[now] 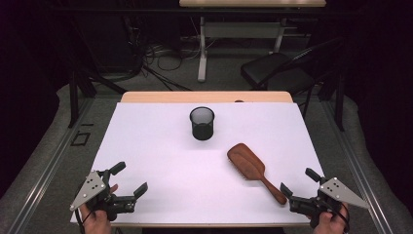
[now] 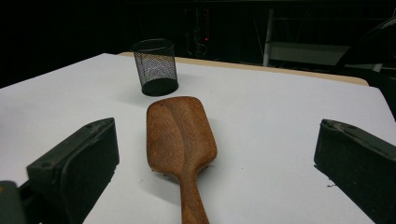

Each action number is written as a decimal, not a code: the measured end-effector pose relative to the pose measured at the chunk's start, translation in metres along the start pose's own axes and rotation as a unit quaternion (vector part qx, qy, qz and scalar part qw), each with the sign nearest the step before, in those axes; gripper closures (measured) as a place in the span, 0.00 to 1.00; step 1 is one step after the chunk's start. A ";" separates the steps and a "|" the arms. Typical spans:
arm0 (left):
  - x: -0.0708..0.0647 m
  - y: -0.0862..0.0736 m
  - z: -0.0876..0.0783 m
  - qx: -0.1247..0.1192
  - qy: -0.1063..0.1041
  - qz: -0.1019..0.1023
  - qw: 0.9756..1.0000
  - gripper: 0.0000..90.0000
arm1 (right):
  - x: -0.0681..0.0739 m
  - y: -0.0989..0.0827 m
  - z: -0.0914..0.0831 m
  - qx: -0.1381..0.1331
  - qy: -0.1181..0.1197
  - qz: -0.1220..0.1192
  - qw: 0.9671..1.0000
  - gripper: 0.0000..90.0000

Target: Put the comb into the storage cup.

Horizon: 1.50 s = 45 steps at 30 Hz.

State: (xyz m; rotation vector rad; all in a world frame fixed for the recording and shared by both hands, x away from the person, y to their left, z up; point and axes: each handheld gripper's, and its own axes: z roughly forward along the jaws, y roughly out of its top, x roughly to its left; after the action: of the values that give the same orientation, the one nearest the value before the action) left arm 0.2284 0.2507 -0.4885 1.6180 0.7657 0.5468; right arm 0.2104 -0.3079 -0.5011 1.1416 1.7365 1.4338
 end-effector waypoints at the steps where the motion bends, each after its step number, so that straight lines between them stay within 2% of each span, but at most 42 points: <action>1: 0.000 0.000 0.000 0.001 -0.001 0.000 1.000 0.00 | -0.001 0.000 0.000 0.000 -0.001 0.000 1.000 0.00; 4: -0.001 -0.001 0.001 0.003 -0.001 0.000 1.000 0.00 | -0.003 -0.002 0.003 0.014 0.000 0.006 1.000 0.00; 9: -0.002 -0.001 0.002 0.003 -0.006 -0.003 1.000 0.00 | -0.002 -0.002 0.003 0.034 -0.004 0.003 0.999 0.00; 13: -0.004 -0.002 0.004 0.012 -0.007 0.005 1.000 0.00 | -0.002 0.001 0.003 0.039 0.005 -0.001 0.999 0.00; 18: -0.006 -0.004 0.007 0.032 -0.010 0.002 0.999 0.00 | -0.001 0.003 0.008 0.057 0.005 0.001 0.998 0.00; 21: -0.006 -0.005 0.007 0.039 -0.030 -0.007 0.999 0.00 | 0.003 0.004 0.012 0.072 0.010 -0.006 0.997 0.00; 26: -0.010 -0.008 0.008 0.054 -0.028 -0.005 0.998 0.00 | 0.010 0.005 0.018 0.092 0.019 -0.007 0.996 0.00; 29: -0.012 -0.010 0.009 0.061 -0.028 -0.002 0.998 0.00 | 0.012 0.005 0.023 0.110 0.022 -0.019 0.993 0.00; 32: -0.014 -0.010 0.010 0.063 -0.028 0.001 0.998 0.00 | 0.012 0.004 0.025 0.113 0.022 -0.020 0.993 0.00; 35: -0.015 -0.011 0.012 0.066 -0.030 0.006 0.997 0.00 | 0.010 0.003 0.026 0.130 0.020 -0.024 0.991 0.01; 37: -0.015 -0.011 0.012 0.066 -0.030 0.007 0.997 0.00 | 0.010 0.003 0.027 0.130 0.019 -0.021 0.991 0.02; 38: -0.016 -0.011 0.012 0.066 -0.032 0.008 0.997 0.00 | 0.010 0.003 0.028 0.142 0.022 -0.024 0.989 0.05; 45: -0.017 -0.011 0.012 0.068 -0.028 0.016 0.997 0.00 | 0.010 0.002 0.032 0.162 0.025 -0.030 0.986 0.09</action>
State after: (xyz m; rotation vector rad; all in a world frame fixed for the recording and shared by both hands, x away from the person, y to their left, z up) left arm 0.2234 0.2305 -0.5005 1.7677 0.7495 0.4780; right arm 0.2339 -0.2845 -0.5054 1.2129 2.0770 1.1801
